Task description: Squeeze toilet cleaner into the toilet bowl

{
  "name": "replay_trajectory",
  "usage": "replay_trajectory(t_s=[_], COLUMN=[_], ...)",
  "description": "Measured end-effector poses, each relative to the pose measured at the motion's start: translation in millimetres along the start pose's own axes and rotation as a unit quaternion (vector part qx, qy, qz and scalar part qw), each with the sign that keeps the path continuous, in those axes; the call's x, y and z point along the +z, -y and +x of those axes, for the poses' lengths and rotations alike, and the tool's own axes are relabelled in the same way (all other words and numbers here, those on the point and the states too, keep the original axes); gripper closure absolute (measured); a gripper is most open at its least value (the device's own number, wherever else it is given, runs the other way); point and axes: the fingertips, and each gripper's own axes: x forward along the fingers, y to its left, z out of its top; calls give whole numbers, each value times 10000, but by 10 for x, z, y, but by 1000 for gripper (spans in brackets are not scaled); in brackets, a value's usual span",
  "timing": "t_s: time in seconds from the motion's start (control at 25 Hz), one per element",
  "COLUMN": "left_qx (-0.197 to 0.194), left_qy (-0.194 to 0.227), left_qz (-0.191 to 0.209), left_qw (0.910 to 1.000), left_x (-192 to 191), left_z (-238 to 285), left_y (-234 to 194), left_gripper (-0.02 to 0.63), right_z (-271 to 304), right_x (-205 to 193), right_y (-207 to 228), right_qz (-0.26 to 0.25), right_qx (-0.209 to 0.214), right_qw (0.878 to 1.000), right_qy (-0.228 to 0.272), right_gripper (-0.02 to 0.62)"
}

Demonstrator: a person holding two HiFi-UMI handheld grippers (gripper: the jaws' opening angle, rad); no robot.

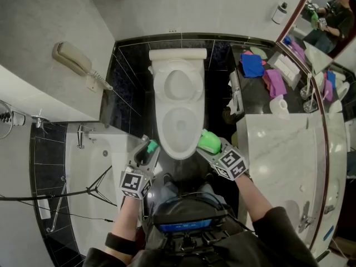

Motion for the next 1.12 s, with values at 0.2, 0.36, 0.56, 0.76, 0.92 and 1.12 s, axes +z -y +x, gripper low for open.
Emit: replay_trajectory(t_s=[0.2,0.36,0.56,0.76,0.92,1.12], left_qx=[-18,-103,-172,-190,-395,-136], left_qy=[-37,-117,-170,-208,-314,-428], left_qz=[27,166,239,200,230,216], left_qw=[10000,9997,9994,9994,9985,9988], left_x=[66,-11,-55,-73,-217,-494], left_z=[-14,-39,-90,-128,-123,-162], left_y=[73,41,-75,-264,-319,-370], left_gripper=[454,456,454,456,454,454], right_z=[54,133,282,522,669,770], right_x=[14,-31,-9,-29,-58,-289], right_y=[-78,-107,-236,-402,-485,-529], right_qz=[131,208,349,506,746,1744], right_qx=[129,136,215,297,334,695], right_qw=[9998,9997,9991,9983,9967,9821], right_qy=[-32,-70,-105,-62,7,155], right_gripper=[399,399,399,399,397,399])
